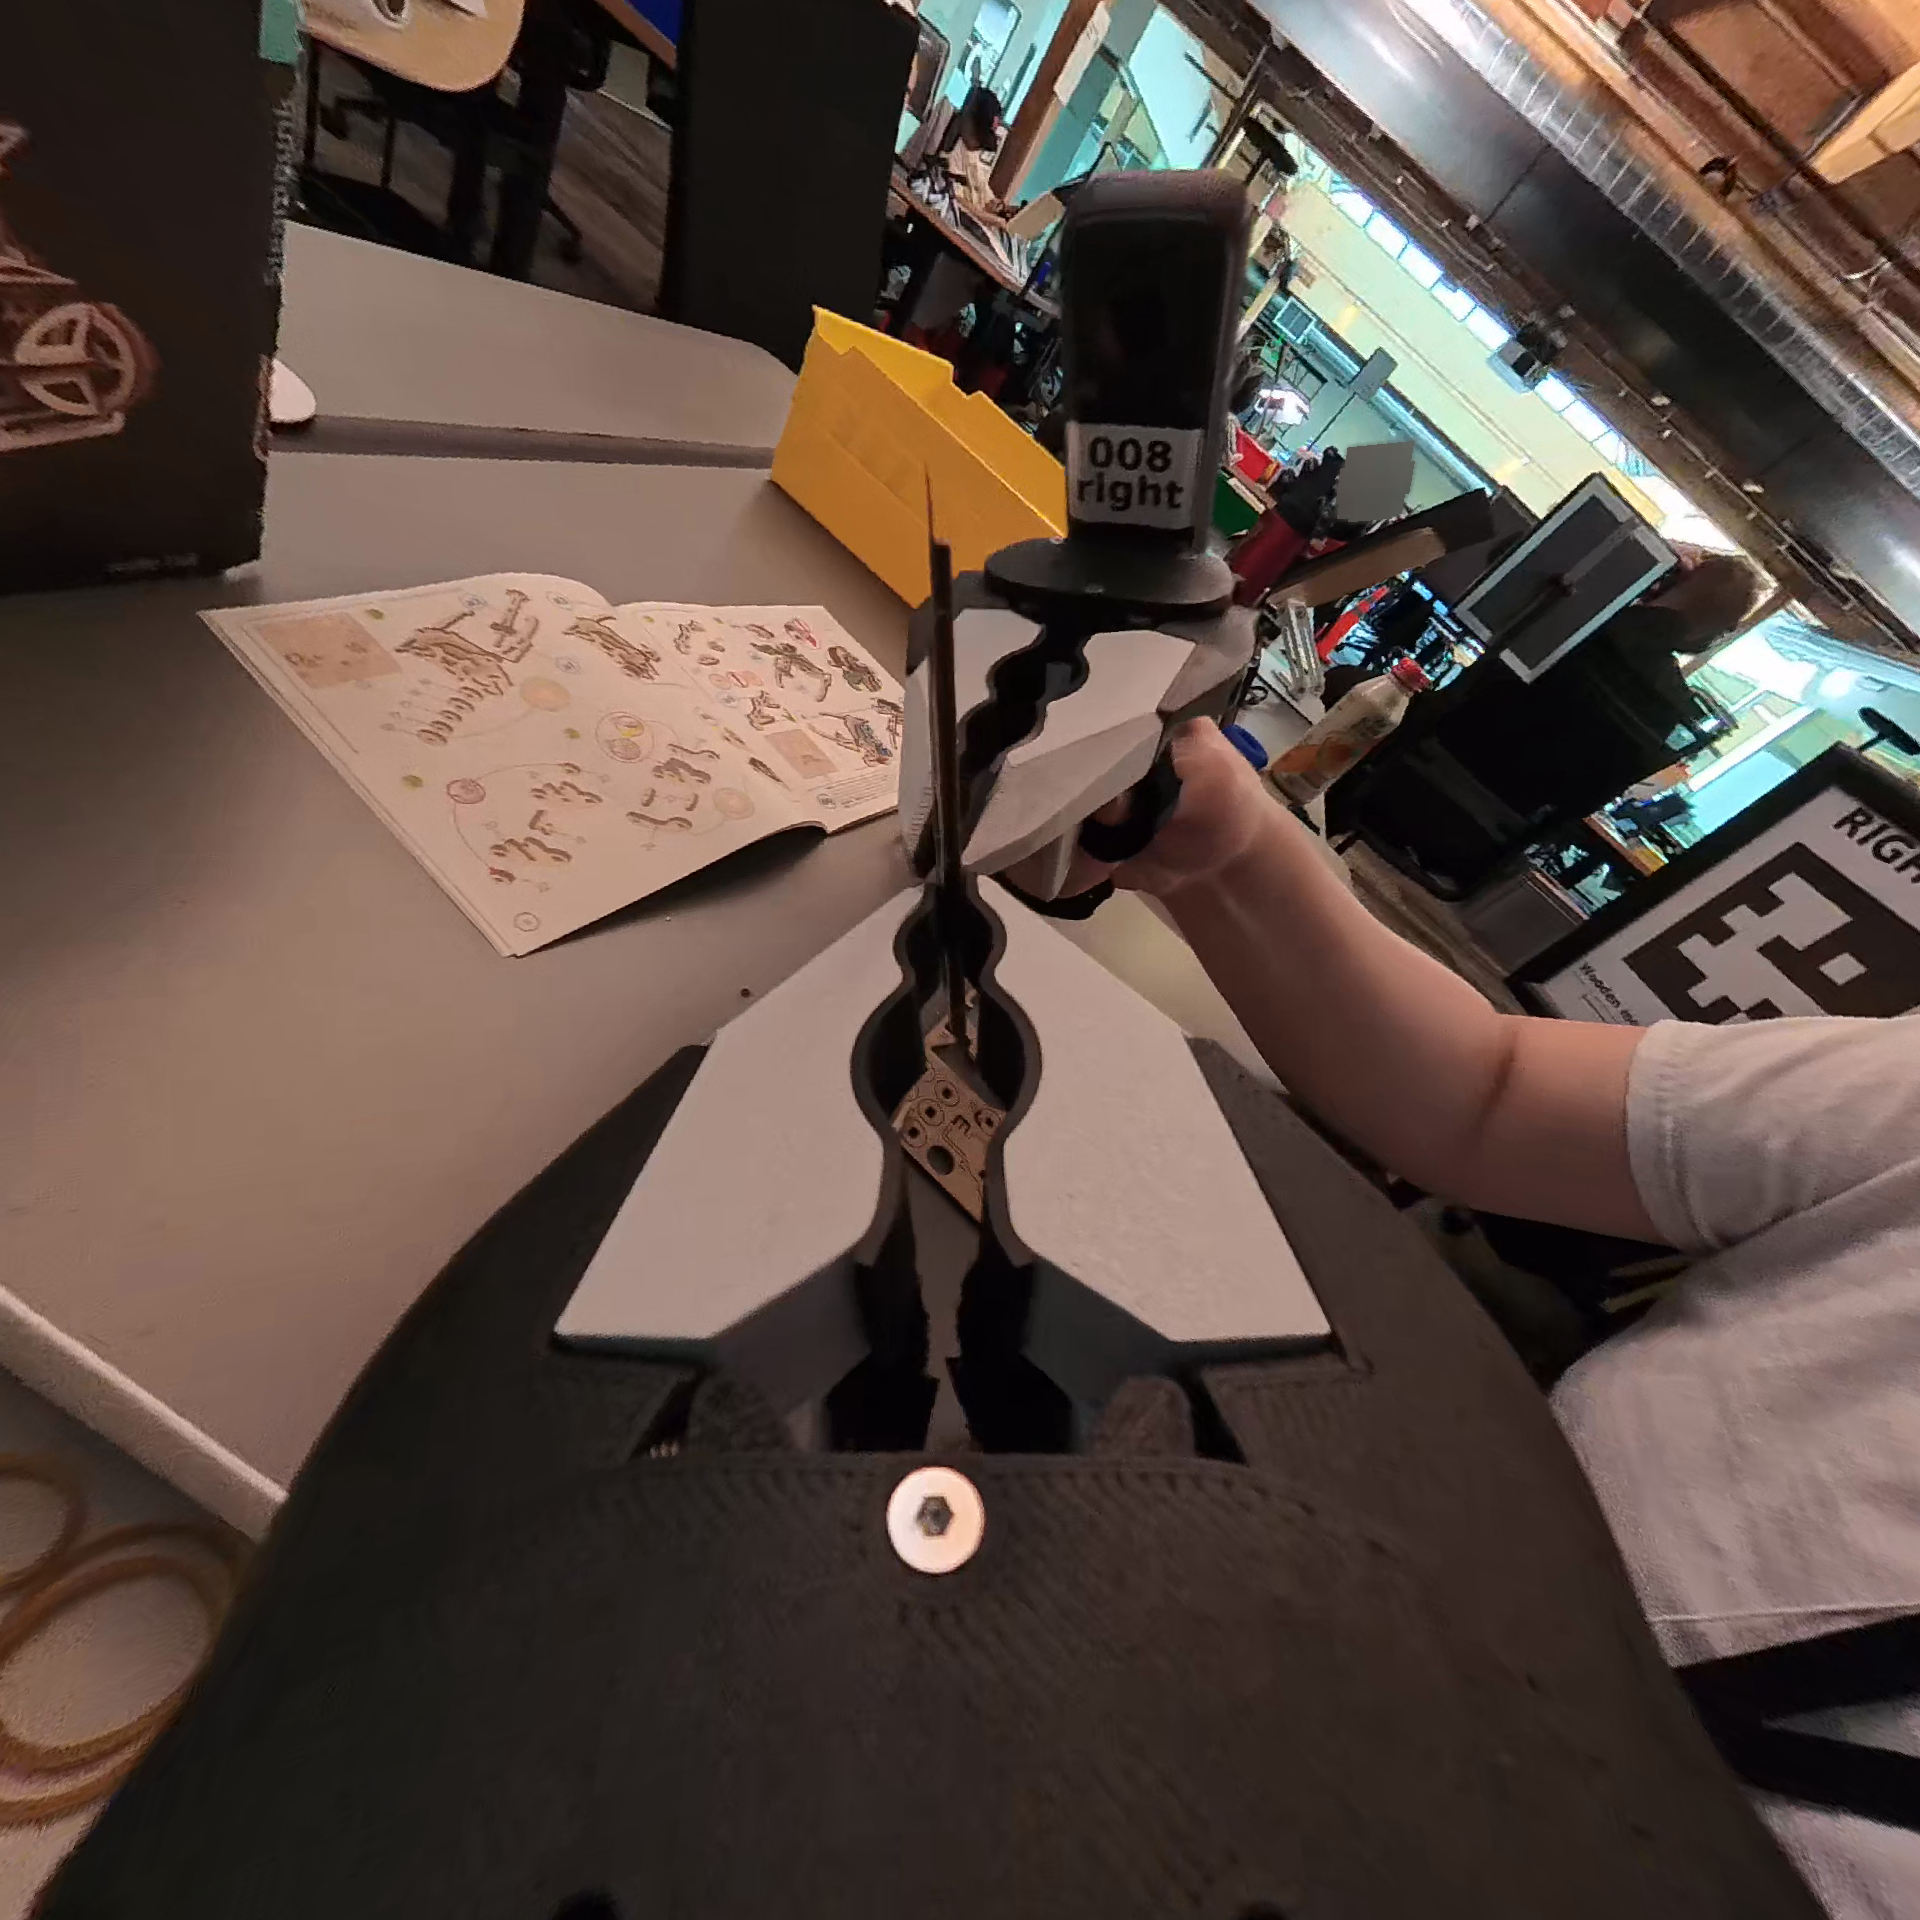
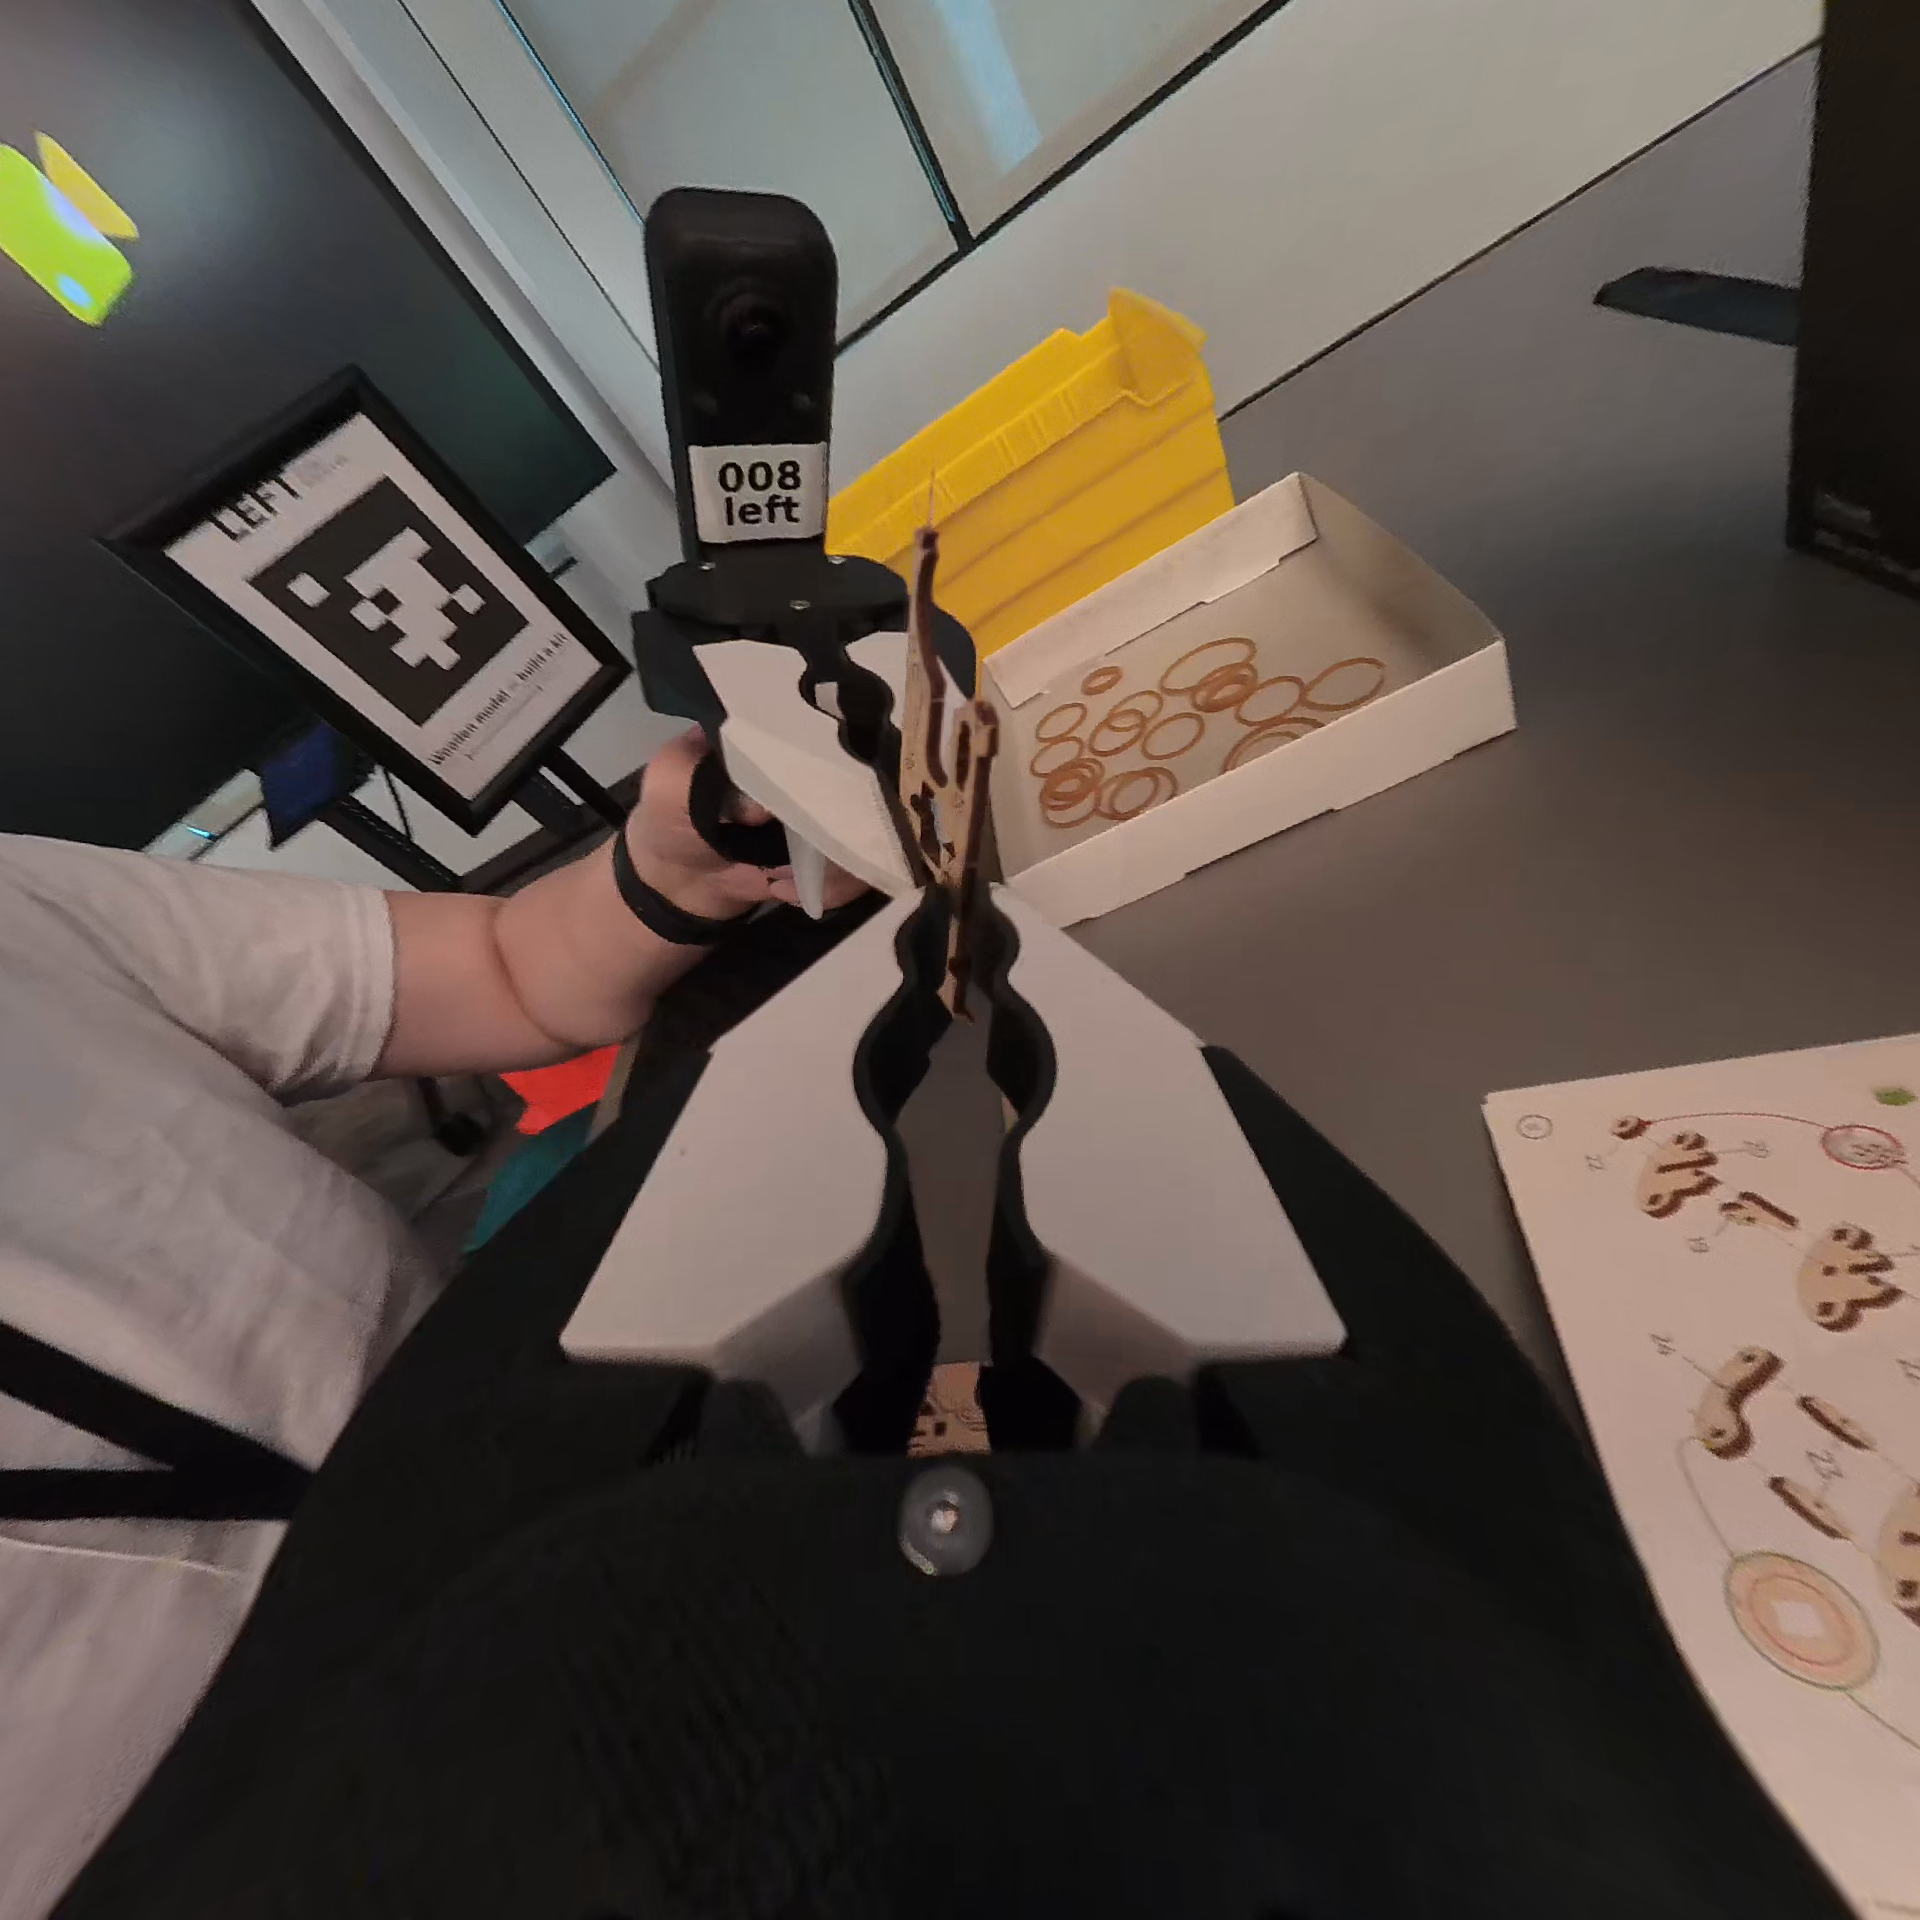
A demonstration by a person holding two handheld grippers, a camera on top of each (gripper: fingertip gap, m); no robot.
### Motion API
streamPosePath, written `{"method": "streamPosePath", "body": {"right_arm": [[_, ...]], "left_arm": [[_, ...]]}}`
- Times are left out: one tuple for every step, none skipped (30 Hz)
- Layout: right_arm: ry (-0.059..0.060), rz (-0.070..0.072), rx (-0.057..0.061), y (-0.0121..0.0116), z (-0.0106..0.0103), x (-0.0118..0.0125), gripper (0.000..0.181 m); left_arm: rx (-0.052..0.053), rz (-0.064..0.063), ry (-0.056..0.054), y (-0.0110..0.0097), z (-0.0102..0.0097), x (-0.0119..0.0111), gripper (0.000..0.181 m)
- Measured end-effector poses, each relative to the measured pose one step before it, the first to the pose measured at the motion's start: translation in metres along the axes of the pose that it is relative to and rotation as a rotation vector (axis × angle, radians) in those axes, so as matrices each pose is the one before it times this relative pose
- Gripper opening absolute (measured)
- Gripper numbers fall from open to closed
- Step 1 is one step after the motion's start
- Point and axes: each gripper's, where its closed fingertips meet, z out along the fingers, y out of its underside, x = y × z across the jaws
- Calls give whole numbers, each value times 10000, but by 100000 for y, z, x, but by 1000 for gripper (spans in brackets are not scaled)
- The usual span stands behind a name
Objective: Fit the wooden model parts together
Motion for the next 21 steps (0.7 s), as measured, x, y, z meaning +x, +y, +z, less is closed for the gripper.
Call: {"method": "streamPosePath", "body": {"right_arm": [[184,-73,-49,67,74,233,3],[176,-66,-46,138,82,263,3],[159,-77,7,38,64,210,3],[123,-55,34,-42,37,110,3],[185,-126,-32,27,85,117,3],[139,-168,66,-128,50,24,3],[144,-65,65,-114,74,95,3],[228,-148,-41,93,127,197,3],[211,-186,51,11,102,179,3],[184,-89,41,-3,107,147,3],[263,-250,43,-26,137,140,3],[204,-203,67,-76,106,75,3],[203,-172,53,-98,95,81,4],[219,-341,124,-164,43,30,4],[80,-337,204,-257,-40,-96,4],[-20,-159,249,-321,-79,-99,4],[-119,17,133,-79,1,-69,4],[-340,194,8,140,-20,-163,4],[-372,266,-12,91,-126,-200,3],[-215,95,125,-176,-150,-168,3],[-80,13,37,-175,-73,-119,3]], "left_arm": [[29,-19,-99,-12,5,-142,0],[-25,-6,-147,81,31,-245,0],[-53,54,-171,94,52,-234,0],[51,68,-129,-35,11,-121,0],[-30,51,-114,43,2,-126,0],[33,40,-77,-57,-47,-82,0],[82,-26,-44,-118,-55,-55,0],[-23,4,-115,49,8,-185,0],[-9,50,-128,58,12,-230,1],[27,-39,-86,10,-2,-182,0],[11,-34,-101,4,-15,-213,1],[31,46,-94,-50,-51,-165,1],[36,8,-66,-70,-56,-128,1],[69,-10,-43,-97,-47,-96,1],[110,31,20,-206,-76,13,0],[124,113,53,-301,-100,126,0],[-21,372,-103,-123,-35,53,0],[-216,733,-251,145,-37,9,0],[-273,836,-247,206,-13,91,0],[-73,637,-256,-55,-7,139,0],[95,532,-275,-217,-39,30,1]]}}
